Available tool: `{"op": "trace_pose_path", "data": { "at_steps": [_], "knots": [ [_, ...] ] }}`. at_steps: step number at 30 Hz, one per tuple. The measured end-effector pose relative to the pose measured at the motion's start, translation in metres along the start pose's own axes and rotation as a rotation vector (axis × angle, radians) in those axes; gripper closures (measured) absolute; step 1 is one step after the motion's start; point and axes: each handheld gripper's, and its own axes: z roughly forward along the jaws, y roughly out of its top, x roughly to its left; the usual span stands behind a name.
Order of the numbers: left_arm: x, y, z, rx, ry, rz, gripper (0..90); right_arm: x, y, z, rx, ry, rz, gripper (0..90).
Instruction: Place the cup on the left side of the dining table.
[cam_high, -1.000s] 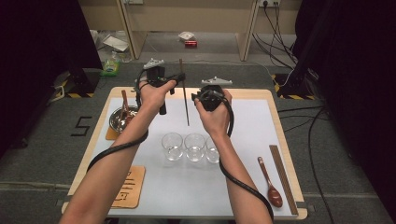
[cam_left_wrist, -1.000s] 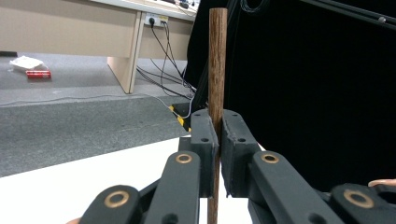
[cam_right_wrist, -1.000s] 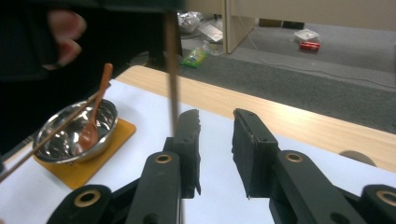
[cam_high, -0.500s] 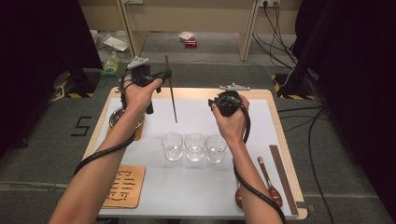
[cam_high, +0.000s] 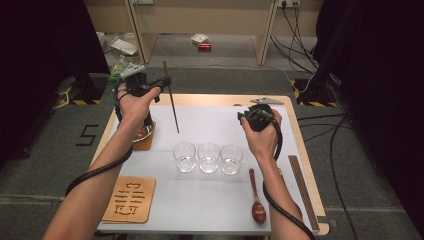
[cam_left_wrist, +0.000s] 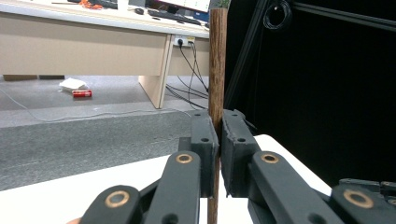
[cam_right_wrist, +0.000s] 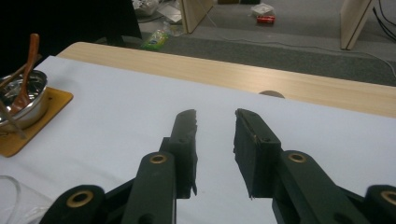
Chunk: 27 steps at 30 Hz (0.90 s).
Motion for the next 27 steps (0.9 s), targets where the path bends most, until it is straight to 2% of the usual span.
{"op": "trace_pose_path", "data": {
  "at_steps": [12, 19, 27],
  "knots": [
    [0.010, -0.002, -0.024, -0.005, 0.023, 0.009, 84.4, -0.019, -0.018, -0.010, 0.010, -0.030, 0.024, 68.9],
    [0.015, -0.005, -0.037, -0.009, 0.036, 0.005, 84.4, -0.025, -0.025, -0.014, 0.011, -0.044, 0.028, 68.4],
    [0.022, -0.009, -0.055, -0.010, 0.048, 0.018, 84.4, -0.032, -0.037, -0.019, 0.016, -0.056, 0.047, 67.7]
  ]
}}
